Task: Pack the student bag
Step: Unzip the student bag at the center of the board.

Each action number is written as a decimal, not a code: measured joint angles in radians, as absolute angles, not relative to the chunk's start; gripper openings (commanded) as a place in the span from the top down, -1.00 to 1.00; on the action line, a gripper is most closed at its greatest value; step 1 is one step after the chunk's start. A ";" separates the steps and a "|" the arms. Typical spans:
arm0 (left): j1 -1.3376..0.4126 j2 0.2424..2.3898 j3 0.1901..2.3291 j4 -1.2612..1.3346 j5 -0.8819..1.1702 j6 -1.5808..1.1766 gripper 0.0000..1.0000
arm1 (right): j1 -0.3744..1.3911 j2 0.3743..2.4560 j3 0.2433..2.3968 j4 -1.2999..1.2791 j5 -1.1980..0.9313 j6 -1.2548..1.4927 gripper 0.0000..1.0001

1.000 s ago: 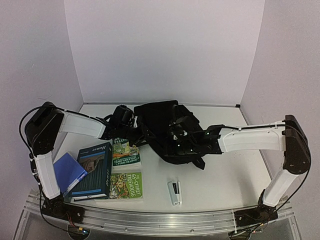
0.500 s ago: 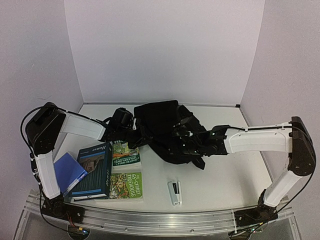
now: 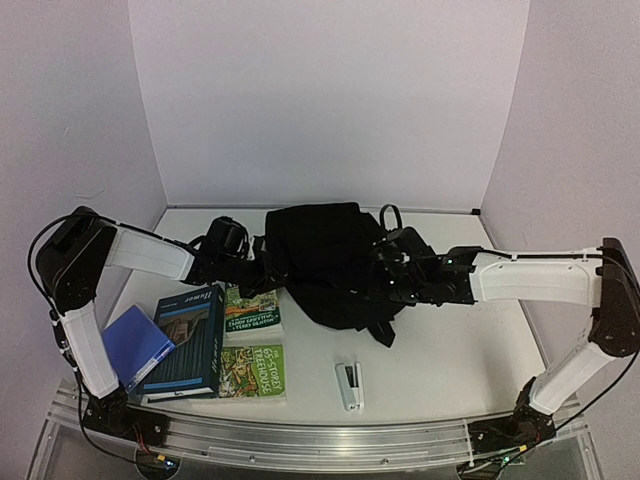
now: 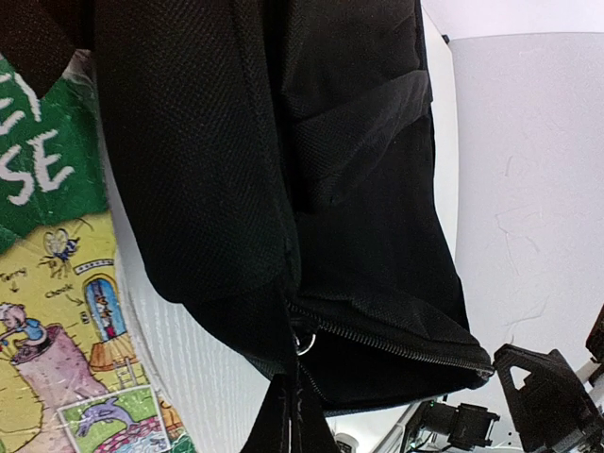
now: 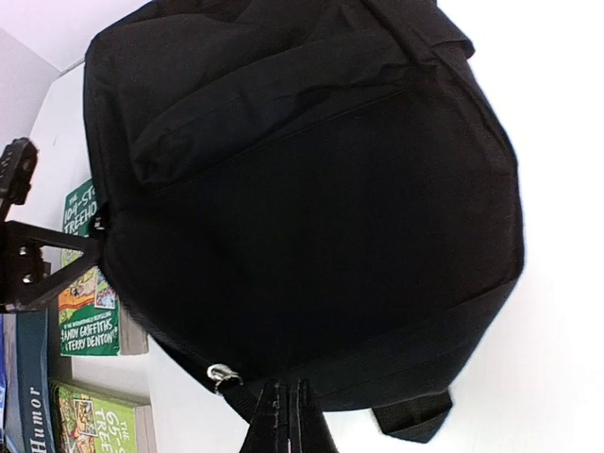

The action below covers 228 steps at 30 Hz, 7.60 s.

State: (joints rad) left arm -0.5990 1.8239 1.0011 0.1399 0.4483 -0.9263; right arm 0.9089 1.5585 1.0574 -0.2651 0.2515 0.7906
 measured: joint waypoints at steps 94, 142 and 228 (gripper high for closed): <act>-0.932 1.821 1.097 0.028 0.273 0.053 1.00 | 0.725 1.429 0.886 -0.253 0.228 0.864 1.00; -0.962 2.099 1.589 -0.137 0.447 -0.052 -0.66 | 0.572 1.425 0.818 -0.121 0.009 0.711 1.00; -0.752 1.967 1.637 -0.340 0.392 -0.123 1.00 | 0.466 1.538 1.156 -0.181 -0.106 0.519 -0.97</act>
State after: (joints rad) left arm -0.7516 1.9667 1.6373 -0.3397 0.3923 -0.1225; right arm 0.4665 1.5380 1.1562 -0.1809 -0.1058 0.5188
